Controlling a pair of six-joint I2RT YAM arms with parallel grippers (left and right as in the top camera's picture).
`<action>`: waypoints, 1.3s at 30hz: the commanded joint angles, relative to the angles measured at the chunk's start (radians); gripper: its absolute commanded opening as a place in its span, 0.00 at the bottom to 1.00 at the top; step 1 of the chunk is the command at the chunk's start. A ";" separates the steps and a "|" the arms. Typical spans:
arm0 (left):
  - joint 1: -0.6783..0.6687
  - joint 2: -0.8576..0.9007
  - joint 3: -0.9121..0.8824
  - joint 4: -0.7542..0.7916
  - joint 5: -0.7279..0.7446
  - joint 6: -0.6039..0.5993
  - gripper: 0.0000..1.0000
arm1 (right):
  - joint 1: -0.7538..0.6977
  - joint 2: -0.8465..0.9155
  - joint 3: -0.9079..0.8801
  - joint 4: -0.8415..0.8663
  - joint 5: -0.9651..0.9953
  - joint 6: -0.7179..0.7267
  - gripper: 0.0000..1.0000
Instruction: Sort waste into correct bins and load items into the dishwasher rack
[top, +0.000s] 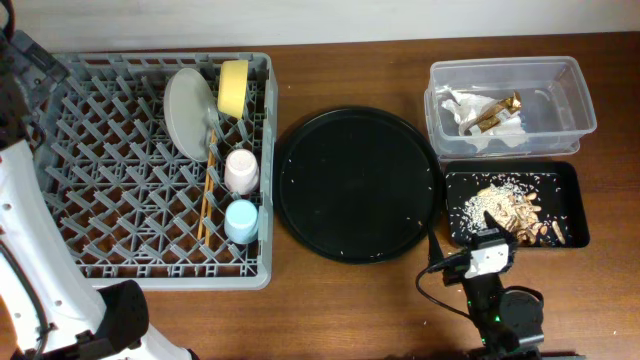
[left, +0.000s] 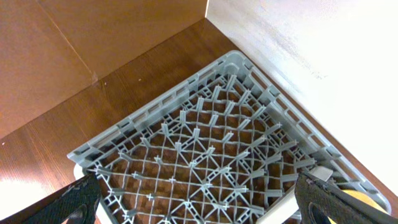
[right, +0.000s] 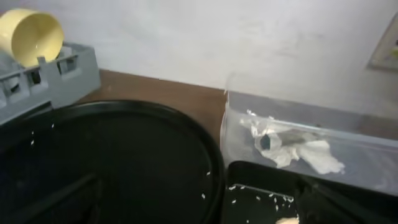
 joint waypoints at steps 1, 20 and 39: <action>0.002 -0.011 0.008 0.000 0.004 -0.005 0.99 | -0.014 -0.013 -0.006 -0.004 -0.002 0.011 0.98; -0.085 -0.282 -0.605 0.544 0.240 0.224 0.99 | -0.014 -0.013 -0.006 -0.004 -0.002 0.011 0.98; -0.103 -1.676 -2.498 1.660 0.393 0.748 1.00 | -0.014 -0.013 -0.006 -0.004 -0.002 0.011 0.99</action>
